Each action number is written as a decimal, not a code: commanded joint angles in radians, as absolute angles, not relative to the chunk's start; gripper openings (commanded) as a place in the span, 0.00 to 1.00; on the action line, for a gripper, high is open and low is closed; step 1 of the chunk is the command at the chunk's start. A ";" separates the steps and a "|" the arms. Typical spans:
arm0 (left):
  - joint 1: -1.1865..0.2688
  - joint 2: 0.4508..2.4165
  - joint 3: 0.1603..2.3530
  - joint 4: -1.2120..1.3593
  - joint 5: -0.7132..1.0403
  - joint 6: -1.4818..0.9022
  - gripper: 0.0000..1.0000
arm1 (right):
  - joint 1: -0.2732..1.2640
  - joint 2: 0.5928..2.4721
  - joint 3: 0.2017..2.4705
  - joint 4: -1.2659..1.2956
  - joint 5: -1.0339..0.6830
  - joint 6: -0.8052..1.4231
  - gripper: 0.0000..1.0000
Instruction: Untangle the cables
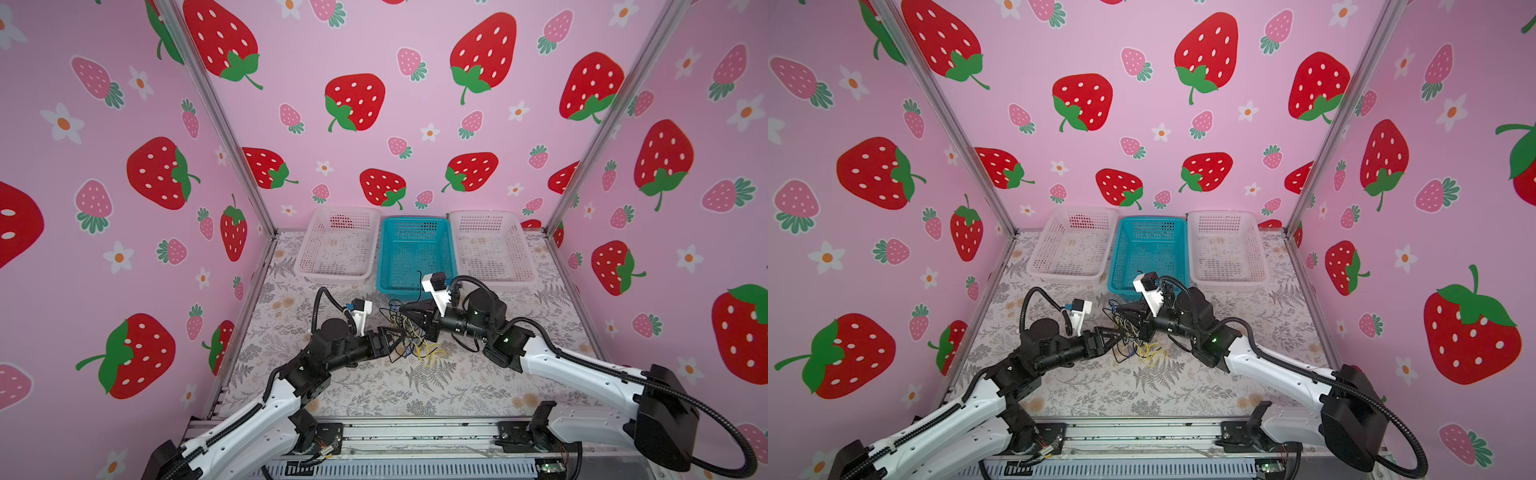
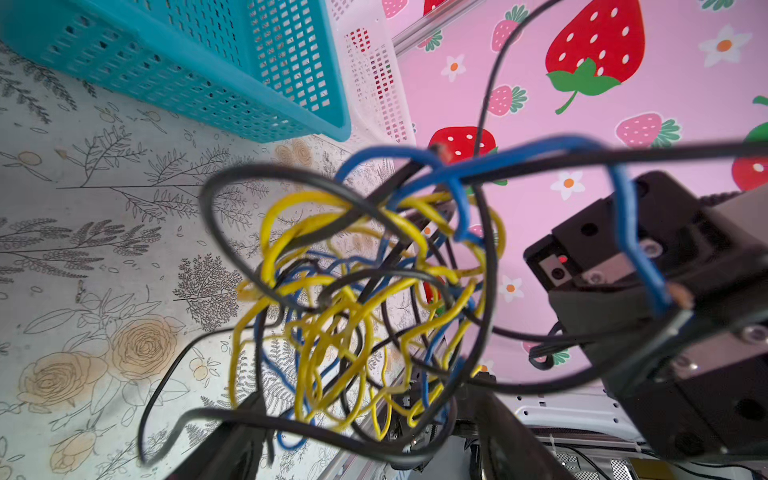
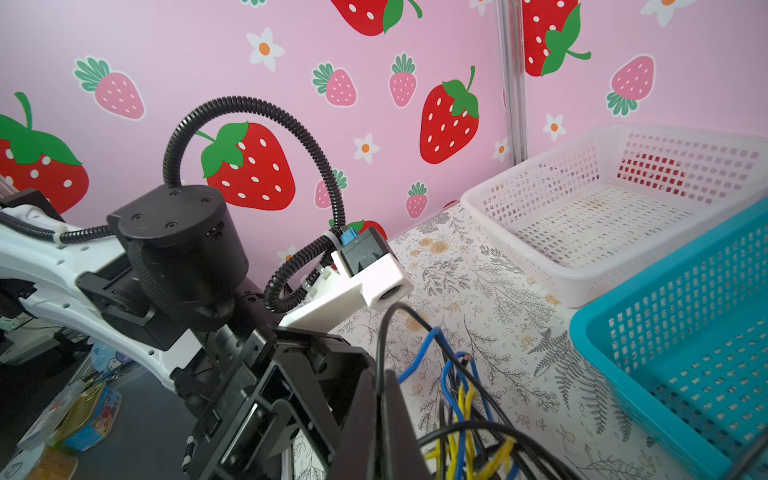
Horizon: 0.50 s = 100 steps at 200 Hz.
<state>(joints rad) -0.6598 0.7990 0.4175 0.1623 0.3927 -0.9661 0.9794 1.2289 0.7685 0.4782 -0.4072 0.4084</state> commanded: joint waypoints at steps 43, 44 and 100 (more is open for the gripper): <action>-0.692 0.813 0.469 0.163 0.388 -0.924 0.62 | 0.989 1.231 0.769 0.539 -0.380 0.416 0.00; -0.692 0.814 0.469 0.162 0.388 -0.924 0.61 | 0.989 1.230 0.770 0.539 -0.379 0.416 0.00; -0.696 0.849 0.477 0.143 0.381 -0.896 0.37 | 0.992 1.203 0.766 0.532 -0.382 0.426 0.00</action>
<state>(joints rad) -0.6903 0.8379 0.4271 0.1574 0.3920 -0.9199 0.9848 1.2411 0.7677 0.4770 -0.3828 0.4103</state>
